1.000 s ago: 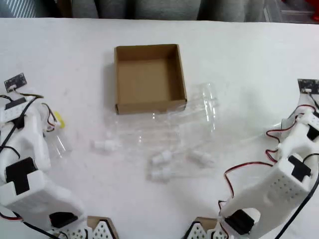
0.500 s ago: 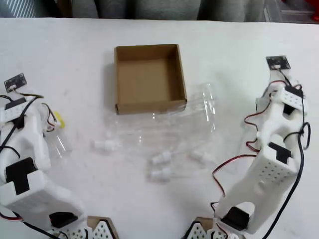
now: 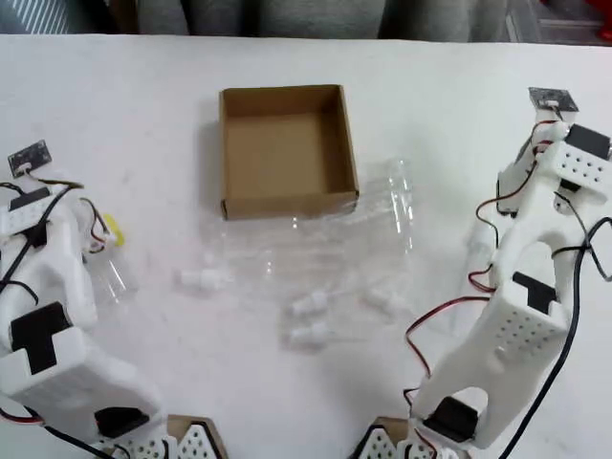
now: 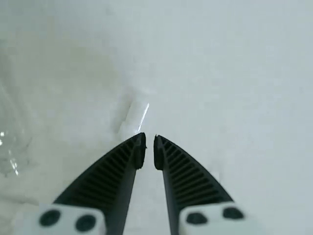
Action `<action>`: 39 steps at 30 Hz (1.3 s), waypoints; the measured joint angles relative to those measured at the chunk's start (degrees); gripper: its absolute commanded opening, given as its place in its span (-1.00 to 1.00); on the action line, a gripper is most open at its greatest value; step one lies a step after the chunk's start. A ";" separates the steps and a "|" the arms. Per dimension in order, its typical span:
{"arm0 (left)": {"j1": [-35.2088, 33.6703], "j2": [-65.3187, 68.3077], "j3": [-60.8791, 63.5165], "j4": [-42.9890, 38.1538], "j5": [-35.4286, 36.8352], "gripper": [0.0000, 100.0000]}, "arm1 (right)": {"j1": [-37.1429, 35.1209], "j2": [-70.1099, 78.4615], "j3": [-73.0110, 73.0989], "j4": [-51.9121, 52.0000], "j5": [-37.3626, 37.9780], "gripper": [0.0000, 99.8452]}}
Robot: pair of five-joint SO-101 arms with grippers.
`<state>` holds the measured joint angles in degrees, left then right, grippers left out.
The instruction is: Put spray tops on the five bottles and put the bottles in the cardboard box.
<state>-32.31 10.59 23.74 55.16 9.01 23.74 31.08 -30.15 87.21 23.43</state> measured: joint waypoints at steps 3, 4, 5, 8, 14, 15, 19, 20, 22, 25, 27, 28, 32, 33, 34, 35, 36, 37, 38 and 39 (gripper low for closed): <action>0.00 0.00 0.00 0.00 0.00 -0.95 | 0.00 0.00 -1.32 6.33 0.00 -0.97; 0.00 0.00 0.00 0.00 0.00 -0.95 | 0.00 -0.26 -1.32 7.74 0.00 -0.97; 0.00 0.00 0.00 0.00 0.00 -0.95 | 0.00 -0.97 -0.97 8.79 0.00 -0.97; 0.00 0.00 0.00 0.00 -0.09 -0.95 | 0.09 -6.15 3.25 9.41 0.00 -0.97; 0.00 0.00 0.00 0.00 -0.09 -0.95 | 0.53 -22.51 21.01 4.75 0.00 -0.97; 0.00 0.00 0.00 0.00 -0.09 -0.95 | 0.44 -25.32 24.44 2.64 -0.09 -0.96; 0.00 0.00 0.00 0.00 -0.09 -0.95 | 0.44 -33.32 37.89 -8.26 -3.52 -0.96; 0.00 0.00 0.00 0.00 -0.09 -0.95 | 0.44 -34.37 41.05 -11.34 -3.87 -0.96; 0.00 0.00 0.00 0.00 -0.09 -0.95 | 0.44 -35.25 46.15 -16.44 -4.31 -0.96; 0.00 0.00 0.00 0.00 -0.09 -0.95 | 0.09 -35.43 50.37 -21.27 -7.30 -0.84; 0.00 0.00 0.00 0.00 -0.09 -0.95 | -0.35 -35.43 51.43 -23.65 -9.41 -0.71; 0.00 0.00 0.00 0.00 -0.09 -0.95 | -0.44 -35.43 51.60 -24.44 -10.11 -0.68; 0.00 0.00 0.00 0.00 -0.09 -0.95 | -0.53 -35.43 51.60 -25.76 -14.33 -0.66; 0.00 0.00 0.00 0.00 -0.09 -0.95 | -0.53 -35.43 51.60 -25.93 -15.47 -0.66; 0.00 0.00 0.00 0.00 -0.09 -0.95 | -0.53 -35.43 51.60 -26.11 -16.35 -0.66; 0.00 0.00 0.00 0.00 -0.09 -0.95 | -0.62 -35.43 51.60 -26.55 -17.05 -0.66; 0.00 0.00 0.00 0.00 -0.09 -0.95 | -0.97 -35.43 51.60 -26.90 -17.58 -0.66; 0.00 0.00 0.00 0.00 -0.09 -0.95 | -1.32 -35.43 51.60 -27.25 -17.85 -0.66; 0.00 0.00 0.00 0.00 -0.09 -0.95 | -1.76 -35.43 51.60 -27.52 -18.11 -0.66; 0.00 0.00 0.00 0.00 -0.09 -0.95 | -2.11 -35.43 51.60 -27.60 -18.64 -0.66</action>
<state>-32.31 10.59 23.74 55.16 8.92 21.63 -4.35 21.45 59.60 4.79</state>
